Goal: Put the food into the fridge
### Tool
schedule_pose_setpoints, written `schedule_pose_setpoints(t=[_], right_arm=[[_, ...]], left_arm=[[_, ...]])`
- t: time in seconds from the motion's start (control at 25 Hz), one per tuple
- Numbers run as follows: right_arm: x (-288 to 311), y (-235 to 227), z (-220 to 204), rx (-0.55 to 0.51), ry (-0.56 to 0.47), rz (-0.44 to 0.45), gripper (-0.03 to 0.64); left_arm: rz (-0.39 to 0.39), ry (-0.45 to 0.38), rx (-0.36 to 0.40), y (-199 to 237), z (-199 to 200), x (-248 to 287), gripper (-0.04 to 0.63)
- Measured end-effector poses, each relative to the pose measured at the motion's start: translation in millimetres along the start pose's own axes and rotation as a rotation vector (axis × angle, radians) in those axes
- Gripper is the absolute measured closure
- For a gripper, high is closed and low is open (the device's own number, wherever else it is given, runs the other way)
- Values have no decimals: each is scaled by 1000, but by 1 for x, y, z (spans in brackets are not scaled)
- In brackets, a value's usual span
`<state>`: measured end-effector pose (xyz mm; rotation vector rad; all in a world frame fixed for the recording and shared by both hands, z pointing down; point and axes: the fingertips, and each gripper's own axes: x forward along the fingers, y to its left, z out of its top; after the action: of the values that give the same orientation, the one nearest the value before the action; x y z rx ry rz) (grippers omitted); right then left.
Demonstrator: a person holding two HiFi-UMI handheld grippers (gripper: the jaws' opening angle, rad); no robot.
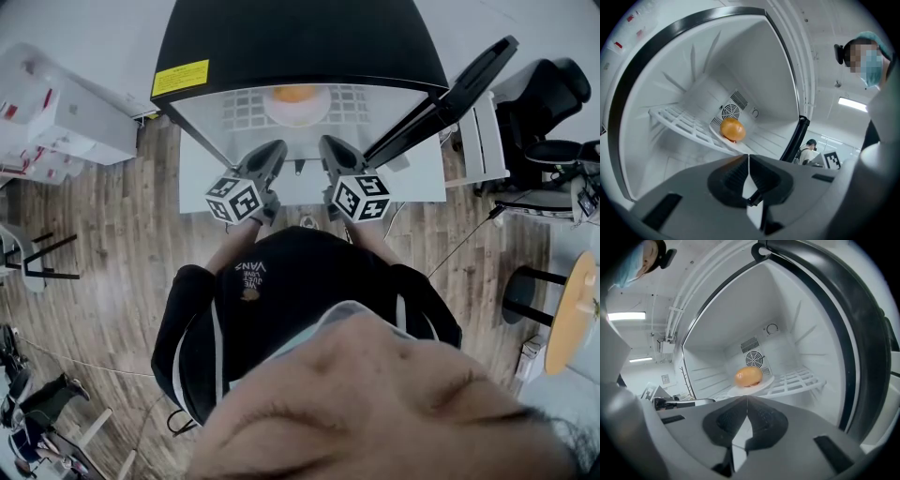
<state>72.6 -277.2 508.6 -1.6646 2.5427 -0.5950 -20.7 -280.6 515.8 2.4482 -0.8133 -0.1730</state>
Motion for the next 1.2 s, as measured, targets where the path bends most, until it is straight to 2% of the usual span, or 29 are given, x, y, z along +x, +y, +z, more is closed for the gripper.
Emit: schedule_pose_setpoints(t=[0.56, 1.2], right_arm=[[-24, 10, -14, 9, 7, -26, 604], [-47, 22, -20, -6, -12, -63, 604]], left_arm=[[-10, 23, -22, -11, -17, -19, 574], [-24, 25, 7, -25, -26, -38, 574]])
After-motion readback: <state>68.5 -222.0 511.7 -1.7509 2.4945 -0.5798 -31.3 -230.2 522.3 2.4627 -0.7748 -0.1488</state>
